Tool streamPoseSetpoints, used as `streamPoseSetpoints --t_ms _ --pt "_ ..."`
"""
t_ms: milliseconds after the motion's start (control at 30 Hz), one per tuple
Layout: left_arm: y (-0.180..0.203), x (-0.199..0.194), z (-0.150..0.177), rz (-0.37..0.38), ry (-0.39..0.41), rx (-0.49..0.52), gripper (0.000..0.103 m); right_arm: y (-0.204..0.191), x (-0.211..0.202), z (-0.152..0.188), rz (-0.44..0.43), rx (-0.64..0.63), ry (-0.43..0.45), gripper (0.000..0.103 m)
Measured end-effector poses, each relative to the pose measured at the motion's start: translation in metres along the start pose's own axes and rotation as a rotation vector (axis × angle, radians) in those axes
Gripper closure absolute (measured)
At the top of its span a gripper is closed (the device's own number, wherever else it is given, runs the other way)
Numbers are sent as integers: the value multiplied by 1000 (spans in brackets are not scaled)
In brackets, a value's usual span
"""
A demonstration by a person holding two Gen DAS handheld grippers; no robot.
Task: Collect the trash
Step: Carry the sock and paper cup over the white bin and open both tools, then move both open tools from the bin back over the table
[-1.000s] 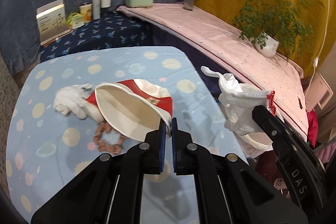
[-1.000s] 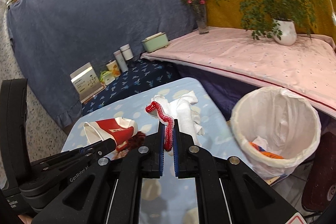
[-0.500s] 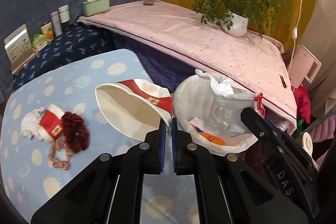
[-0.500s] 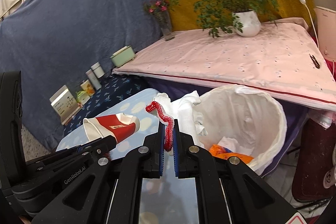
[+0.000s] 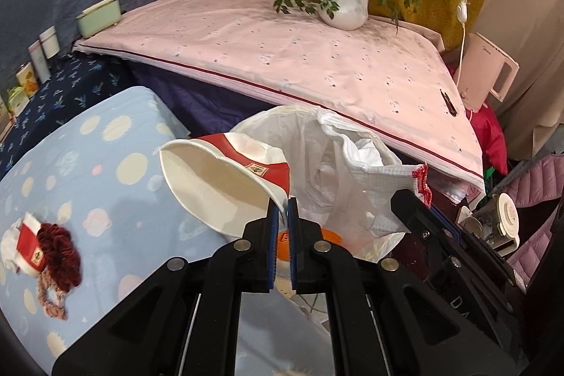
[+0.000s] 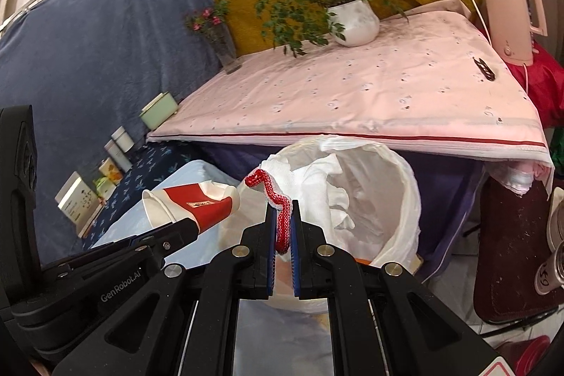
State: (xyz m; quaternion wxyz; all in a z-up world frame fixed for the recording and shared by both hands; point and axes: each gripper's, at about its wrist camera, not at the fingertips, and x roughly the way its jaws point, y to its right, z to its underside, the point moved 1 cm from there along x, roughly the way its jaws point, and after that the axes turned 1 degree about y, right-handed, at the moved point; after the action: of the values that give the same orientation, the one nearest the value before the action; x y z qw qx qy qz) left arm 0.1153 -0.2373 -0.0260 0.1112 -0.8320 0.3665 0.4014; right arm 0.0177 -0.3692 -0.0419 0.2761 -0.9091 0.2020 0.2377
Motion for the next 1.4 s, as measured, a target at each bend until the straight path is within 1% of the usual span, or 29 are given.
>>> streamPoseSetpoints --t_ms 200,333,400,433,467,500,733,800,833,967,1033,1100,1400 --pt "9 22 -7 28 -28 17 98 18 12 -3 27 26 -7 96" --pt "11 35 -8 44 -53 9 97 24 22 -4 37 35 -17 96" --pt "8 40 -8 37 -60 -10 90 26 25 -5 40 36 -20 96" --pt "6 41 -8 34 -63 -20 80 26 27 -5 41 35 -23 96" --pt "4 43 -8 29 -62 -32 72 27 29 -5 42 35 -25 96" --pt "1 43 -8 22 -58 -44 71 27 31 -5 42 34 -28 96" --pt "-15 47 -5 0 -66 -70 69 22 44 -1 36 28 -50 95" --pt "-18 47 -4 -5 -63 -76 66 20 47 0 34 24 -57 90" --pt "-20 46 -4 -11 -60 -78 63 19 49 1 35 23 -58 90" --pt "-27 45 -1 -25 -54 -87 62 14 54 2 39 21 -61 88" --pt "-31 45 -1 -32 -54 -93 62 11 55 2 40 16 -62 85" --pt "-36 45 1 -40 -53 -102 62 8 55 3 41 10 -60 79" --pt "-53 35 7 -59 -47 -135 61 -5 52 8 38 -5 -65 69"
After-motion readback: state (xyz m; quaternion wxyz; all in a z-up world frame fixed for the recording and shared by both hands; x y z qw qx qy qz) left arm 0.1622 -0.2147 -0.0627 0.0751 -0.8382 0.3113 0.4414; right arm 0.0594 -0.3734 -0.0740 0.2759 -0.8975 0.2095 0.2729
